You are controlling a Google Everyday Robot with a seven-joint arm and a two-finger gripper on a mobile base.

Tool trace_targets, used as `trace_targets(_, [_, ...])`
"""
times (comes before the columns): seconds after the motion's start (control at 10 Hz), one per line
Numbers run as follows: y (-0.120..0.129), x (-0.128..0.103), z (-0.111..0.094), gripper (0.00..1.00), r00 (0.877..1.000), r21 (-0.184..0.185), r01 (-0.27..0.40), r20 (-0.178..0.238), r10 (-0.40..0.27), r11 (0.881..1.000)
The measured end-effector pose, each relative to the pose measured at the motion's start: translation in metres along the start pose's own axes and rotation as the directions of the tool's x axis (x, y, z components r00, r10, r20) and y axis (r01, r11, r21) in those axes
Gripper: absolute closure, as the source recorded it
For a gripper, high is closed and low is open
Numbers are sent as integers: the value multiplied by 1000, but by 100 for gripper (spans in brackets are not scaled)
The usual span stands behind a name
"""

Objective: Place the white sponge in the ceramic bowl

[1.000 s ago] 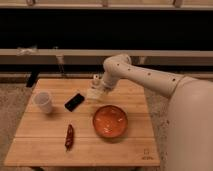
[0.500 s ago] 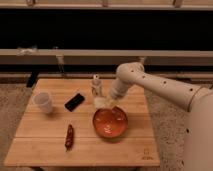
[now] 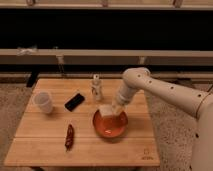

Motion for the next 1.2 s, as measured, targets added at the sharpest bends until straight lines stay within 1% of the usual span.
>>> trace_targets(0.1, [9, 5, 0, 40, 1000, -7, 25, -7, -25, 1000])
trace_targets(0.2, [14, 7, 0, 36, 999, -7, 39, -12, -39, 999])
trace_targets(0.3, [17, 8, -1, 35, 999, 7, 47, -23, -46, 999])
trace_targets(0.4, [20, 10, -2, 35, 998, 35, 48, -38, -47, 998])
trace_targets(0.7, [26, 8, -11, 35, 997, 104, 62, -61, -55, 993])
trace_targets(1.2, [25, 5, -11, 35, 996, 105, 66, -60, -60, 992])
